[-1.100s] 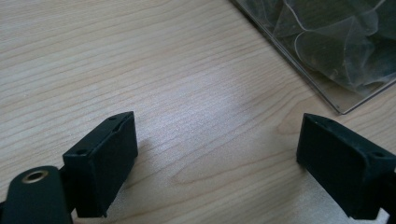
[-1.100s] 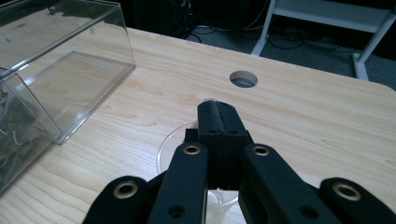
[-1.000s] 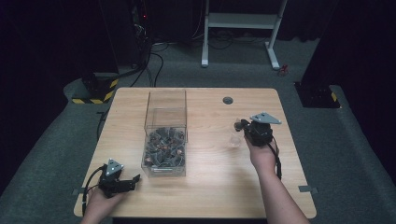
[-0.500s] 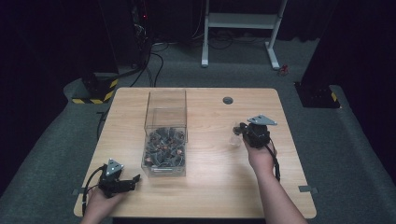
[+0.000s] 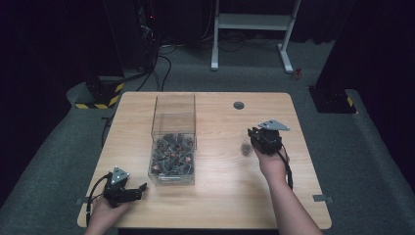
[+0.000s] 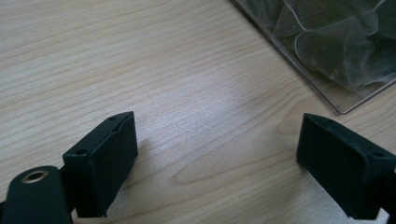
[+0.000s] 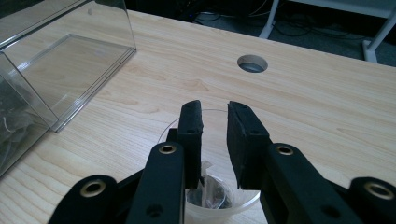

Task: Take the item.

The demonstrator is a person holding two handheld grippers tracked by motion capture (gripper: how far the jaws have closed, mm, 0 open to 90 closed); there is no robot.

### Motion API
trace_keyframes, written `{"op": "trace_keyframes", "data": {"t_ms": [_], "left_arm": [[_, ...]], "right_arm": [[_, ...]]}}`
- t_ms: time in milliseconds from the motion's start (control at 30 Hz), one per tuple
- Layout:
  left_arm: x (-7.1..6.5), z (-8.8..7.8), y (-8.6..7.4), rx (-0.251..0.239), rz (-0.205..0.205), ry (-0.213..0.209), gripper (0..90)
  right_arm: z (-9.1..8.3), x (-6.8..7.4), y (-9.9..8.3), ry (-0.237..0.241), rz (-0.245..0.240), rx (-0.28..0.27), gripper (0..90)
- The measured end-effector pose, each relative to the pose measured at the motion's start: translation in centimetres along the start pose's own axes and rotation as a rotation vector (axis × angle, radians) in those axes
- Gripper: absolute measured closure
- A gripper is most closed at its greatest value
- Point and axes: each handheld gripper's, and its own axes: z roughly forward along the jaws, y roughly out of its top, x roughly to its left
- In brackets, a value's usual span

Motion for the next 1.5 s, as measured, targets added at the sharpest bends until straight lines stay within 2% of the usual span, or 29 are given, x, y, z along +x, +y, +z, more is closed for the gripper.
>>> {"op": "trace_keyframes", "data": {"t_ms": [233,567,700,1133,1500], "left_arm": [[0.0,0.0,0.0,0.000,0.000,0.000,12.7],[0.0,0.0,0.0,0.000,0.000,0.000,12.7],[0.0,0.0,0.0,0.000,0.000,0.000,12.7],[0.0,0.0,0.0,0.000,0.000,0.000,12.7],[0.0,0.0,0.0,0.000,0.000,0.000,12.8]], "right_arm": [[-0.1,0.0,0.0,0.015,0.013,0.006,67.3],[-0.5,0.4,-0.3,0.010,-0.002,0.005,41.5],[-0.8,0.5,-0.7,0.005,0.010,0.006,34.4],[-2.0,0.5,-1.4,0.002,0.025,-0.007,27.9],[-2.9,0.6,-2.4,-0.007,0.016,-0.007,23.0]]}}
